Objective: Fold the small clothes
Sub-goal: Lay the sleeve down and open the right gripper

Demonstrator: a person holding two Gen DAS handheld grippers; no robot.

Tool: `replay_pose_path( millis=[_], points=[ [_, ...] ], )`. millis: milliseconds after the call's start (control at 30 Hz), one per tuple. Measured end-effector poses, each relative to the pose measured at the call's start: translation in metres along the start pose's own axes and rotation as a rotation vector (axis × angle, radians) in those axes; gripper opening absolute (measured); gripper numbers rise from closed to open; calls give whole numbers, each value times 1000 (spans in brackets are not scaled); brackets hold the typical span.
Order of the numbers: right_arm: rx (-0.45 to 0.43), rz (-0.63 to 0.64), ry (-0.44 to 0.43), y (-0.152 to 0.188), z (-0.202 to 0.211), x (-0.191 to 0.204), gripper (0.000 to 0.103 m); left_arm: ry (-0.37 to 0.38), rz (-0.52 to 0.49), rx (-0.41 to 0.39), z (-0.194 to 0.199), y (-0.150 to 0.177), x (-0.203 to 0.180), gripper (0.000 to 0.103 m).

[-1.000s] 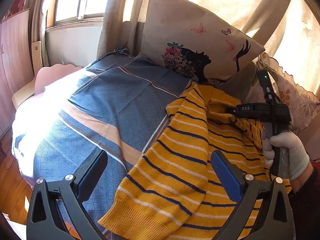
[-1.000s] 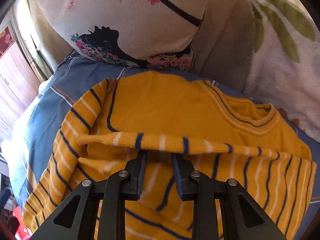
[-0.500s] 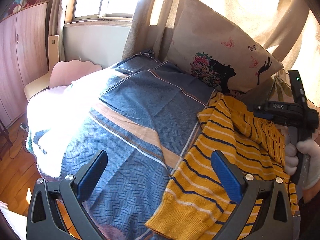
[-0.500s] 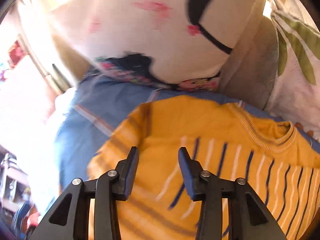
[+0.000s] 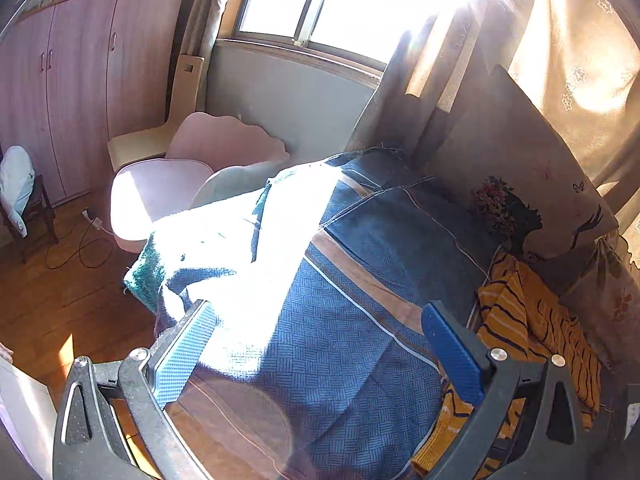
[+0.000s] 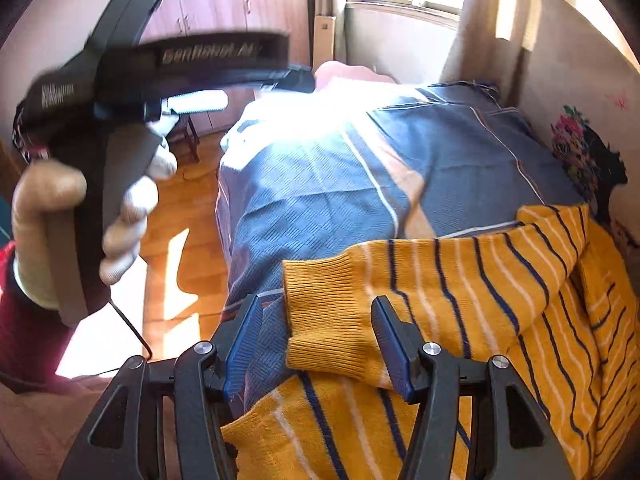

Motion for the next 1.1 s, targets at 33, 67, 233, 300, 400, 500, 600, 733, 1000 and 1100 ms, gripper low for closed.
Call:
replay_pose_path(
  millis=[33,67,233,300,400,500,600,733,1000,1100],
  points=[
    [7,15,23,1,-8,0,61,1,2,0,1,0,2,103],
    [14,24,60,1,-15,0,60,2,3,0,1,0,2,103],
    [-3,-74,78,-6,-20,-12,22,16,-5,3,1,2,0,103],
    [-50,-120,76,-19,-10,-19,17,26,-15,2,2,1,-4,103],
    [-172,-262,72,-31,43,-56,12,39,-40,-6,3,0,-15,103],
    [-316,-445,81,-33,105,-116,11,55,-66,-10,4,1,-26,103],
    [-409,-594,190,-13,158,-176,11,82,-84,2,2,4,-37,103],
    [-422,-775,401,45,203,-252,11,97,-113,15,-2,9,-48,103],
    [-286,-1100,690,185,218,-375,12,129,-152,54,-11,19,-75,103],
    [-239,-1177,688,219,206,-383,17,151,-187,75,-12,27,-89,103]
  ],
)
Point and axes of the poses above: each gripper's, at about its wrist camera, not at the fingertips, and z roughly against the way its jaws point, x to its left, y to its underside, the point moved 5 cm from there along -z, roughly the way its jaws point, and after that the axes turned 4 degrees about -z, right-handed, at the moved point
